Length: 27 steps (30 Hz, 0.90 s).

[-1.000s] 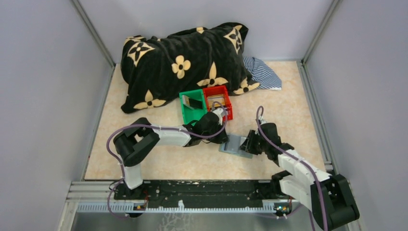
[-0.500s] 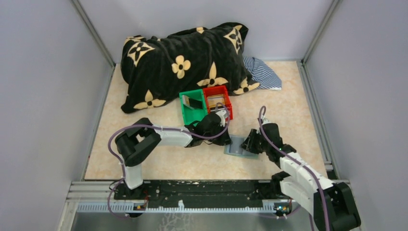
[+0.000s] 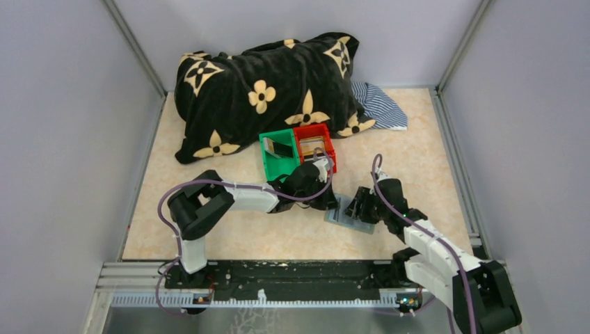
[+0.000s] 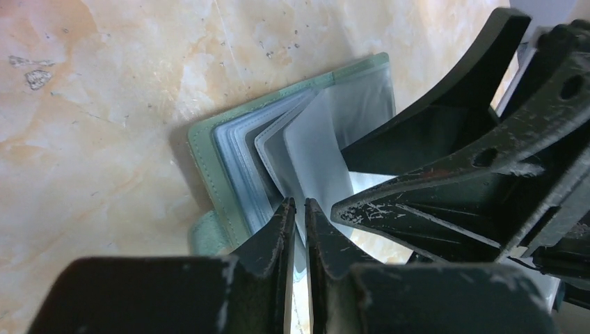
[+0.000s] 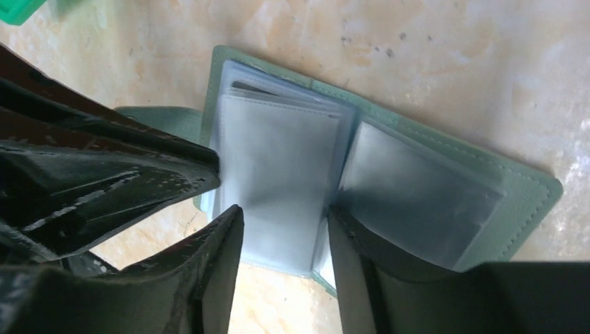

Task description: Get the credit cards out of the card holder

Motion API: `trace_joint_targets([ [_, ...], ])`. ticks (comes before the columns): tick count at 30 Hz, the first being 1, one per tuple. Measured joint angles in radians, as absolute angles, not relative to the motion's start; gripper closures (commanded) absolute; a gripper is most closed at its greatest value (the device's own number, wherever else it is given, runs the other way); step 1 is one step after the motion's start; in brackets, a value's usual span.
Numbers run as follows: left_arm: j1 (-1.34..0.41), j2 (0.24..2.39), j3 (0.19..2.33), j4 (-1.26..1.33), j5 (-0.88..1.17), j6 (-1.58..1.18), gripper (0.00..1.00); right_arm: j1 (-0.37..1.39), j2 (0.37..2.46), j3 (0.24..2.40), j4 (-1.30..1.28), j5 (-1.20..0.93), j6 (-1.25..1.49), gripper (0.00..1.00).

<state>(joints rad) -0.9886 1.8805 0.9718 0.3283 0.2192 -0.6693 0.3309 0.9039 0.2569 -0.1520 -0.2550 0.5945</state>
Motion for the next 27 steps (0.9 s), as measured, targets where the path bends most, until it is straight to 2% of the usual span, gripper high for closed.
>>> trace_joint_targets([
  [3,-0.989,1.892,0.972,0.340,0.229,-0.678,0.85,0.331,0.907,0.278,-0.161,-0.256,0.569,0.35],
  [8,-0.990,1.906,0.972,0.348,0.241,-0.683,0.86,0.331,0.932,0.298,-0.161,-0.259,0.542,0.37],
  [12,-0.992,1.909,0.972,0.356,0.248,-0.684,0.86,0.331,0.955,0.305,-0.159,-0.257,0.527,0.49],
  [15,-0.993,1.909,0.972,0.362,0.254,-0.684,0.86,0.331,0.979,0.311,-0.156,-0.248,0.516,0.68],
  [16,-0.993,1.909,0.972,0.363,0.255,-0.685,0.86,0.331,0.987,0.312,-0.156,-0.241,0.516,0.79],
  [19,-0.993,1.909,0.972,0.366,0.257,-0.684,0.86,0.331,1.006,0.315,-0.162,-0.226,0.515,0.97],
  [20,-0.993,1.909,0.972,0.368,0.257,-0.684,0.86,0.331,1.010,0.315,-0.164,-0.223,0.517,1.00],
  [27,-0.993,1.916,0.972,0.378,0.263,-0.684,0.87,0.331,1.010,0.314,-0.170,-0.212,0.543,1.00],
])
